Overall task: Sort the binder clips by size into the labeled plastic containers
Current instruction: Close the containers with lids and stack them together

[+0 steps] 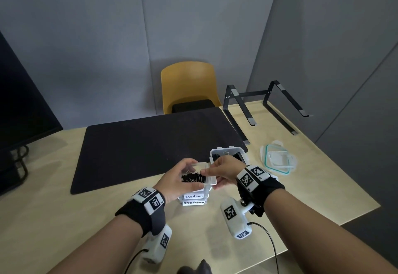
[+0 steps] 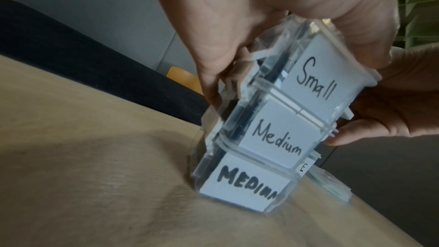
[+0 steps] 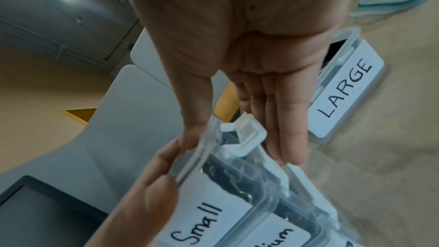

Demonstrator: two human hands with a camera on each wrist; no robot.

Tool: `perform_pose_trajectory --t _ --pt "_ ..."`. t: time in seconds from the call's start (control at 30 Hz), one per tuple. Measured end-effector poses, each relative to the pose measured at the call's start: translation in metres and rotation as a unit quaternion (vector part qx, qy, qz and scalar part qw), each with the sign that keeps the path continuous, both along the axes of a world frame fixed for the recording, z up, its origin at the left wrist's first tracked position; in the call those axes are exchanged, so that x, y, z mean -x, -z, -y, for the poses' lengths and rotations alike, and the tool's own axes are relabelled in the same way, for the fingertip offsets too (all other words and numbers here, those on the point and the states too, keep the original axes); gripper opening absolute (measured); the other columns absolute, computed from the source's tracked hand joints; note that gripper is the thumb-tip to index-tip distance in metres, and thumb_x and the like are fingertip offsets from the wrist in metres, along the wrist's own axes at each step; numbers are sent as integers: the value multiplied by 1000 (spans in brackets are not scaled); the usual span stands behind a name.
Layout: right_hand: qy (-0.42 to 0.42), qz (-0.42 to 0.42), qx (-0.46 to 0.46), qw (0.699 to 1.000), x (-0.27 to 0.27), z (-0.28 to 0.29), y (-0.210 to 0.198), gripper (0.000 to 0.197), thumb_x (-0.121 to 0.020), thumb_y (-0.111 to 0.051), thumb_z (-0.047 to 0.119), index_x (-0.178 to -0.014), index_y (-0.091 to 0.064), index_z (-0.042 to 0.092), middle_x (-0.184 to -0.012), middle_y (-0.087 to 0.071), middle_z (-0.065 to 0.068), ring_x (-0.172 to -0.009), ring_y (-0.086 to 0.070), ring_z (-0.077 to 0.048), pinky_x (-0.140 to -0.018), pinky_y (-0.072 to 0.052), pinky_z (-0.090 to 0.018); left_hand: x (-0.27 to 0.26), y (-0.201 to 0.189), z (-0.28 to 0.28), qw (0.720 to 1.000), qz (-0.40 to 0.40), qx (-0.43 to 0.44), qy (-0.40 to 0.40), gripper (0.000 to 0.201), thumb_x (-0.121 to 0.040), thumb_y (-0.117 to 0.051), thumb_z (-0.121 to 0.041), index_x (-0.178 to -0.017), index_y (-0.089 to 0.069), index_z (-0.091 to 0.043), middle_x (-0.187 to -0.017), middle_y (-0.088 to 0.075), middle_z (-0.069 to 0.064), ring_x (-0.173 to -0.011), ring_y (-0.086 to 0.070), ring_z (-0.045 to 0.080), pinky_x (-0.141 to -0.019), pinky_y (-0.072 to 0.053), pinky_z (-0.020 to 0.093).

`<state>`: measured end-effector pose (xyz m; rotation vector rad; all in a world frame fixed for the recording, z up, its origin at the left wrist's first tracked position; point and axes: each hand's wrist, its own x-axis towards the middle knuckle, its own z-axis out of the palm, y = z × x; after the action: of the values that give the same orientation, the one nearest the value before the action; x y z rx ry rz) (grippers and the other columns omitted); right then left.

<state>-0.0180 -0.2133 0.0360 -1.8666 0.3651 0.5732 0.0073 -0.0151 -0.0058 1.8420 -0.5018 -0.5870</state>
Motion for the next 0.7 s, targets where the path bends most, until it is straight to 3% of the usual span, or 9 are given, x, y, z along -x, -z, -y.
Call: perform_pose_trajectory --t 0.17,0.37,0.43,0.53,0.63,0.7 --pt "17 1 31 999 -2 -5 -3 41 -72 -80 32 -92 -69 -2 -85 -74 -17 -82 -73 -30 -85 -57 -43 3 -3 0 1000 -7 10 -7 68 -52 -76 -54 -113 -48 -42 -117 -55 0 -118 -49 8 -91 -38 19" --pt "84 28 -43 995 11 -4 10 49 -63 -85 38 -92 -65 4 -91 -69 -20 -83 -70 -29 -83 -58 -43 8 -5 1 999 -17 21 -29 75 -50 -77 -54 -115 -41 -49 -117 -55 -3 -120 -48 7 -102 -37 29" --pt "94 52 -39 994 18 -7 18 46 -72 -77 44 -94 -64 6 -83 -59 -10 -77 -63 -20 -82 -58 -40 10 -4 1 998 -19 27 -51 81 -48 -78 -53 -117 -37 -49 -115 -56 -6 -119 -49 6 -103 -40 33" --pt "78 97 0 992 25 -14 23 37 -89 -56 47 -99 -62 12 -91 -60 -5 -81 -62 -19 -79 -58 -37 13 -2 2 996 -32 37 -81 77 -45 -81 -51 -112 -43 -44 -112 -59 -8 -113 -55 9 -100 -47 40" --pt "69 136 31 988 31 -14 20 23 -98 -44 29 -81 -56 22 -78 -56 3 -71 -62 -16 -71 -54 -34 13 -1 3 993 -37 45 -101 75 -42 -83 -48 -108 -49 -35 -109 -62 -9 -108 -59 10 -98 -48 41" --pt "48 145 82 985 33 -10 21 17 -96 -48 20 -80 -55 21 -76 -58 2 -71 -63 -17 -72 -54 -35 13 0 3 993 -37 46 -105 75 -41 -84 -49 -106 -51 -33 -107 -63 -11 -106 -59 10 -95 -49 39"
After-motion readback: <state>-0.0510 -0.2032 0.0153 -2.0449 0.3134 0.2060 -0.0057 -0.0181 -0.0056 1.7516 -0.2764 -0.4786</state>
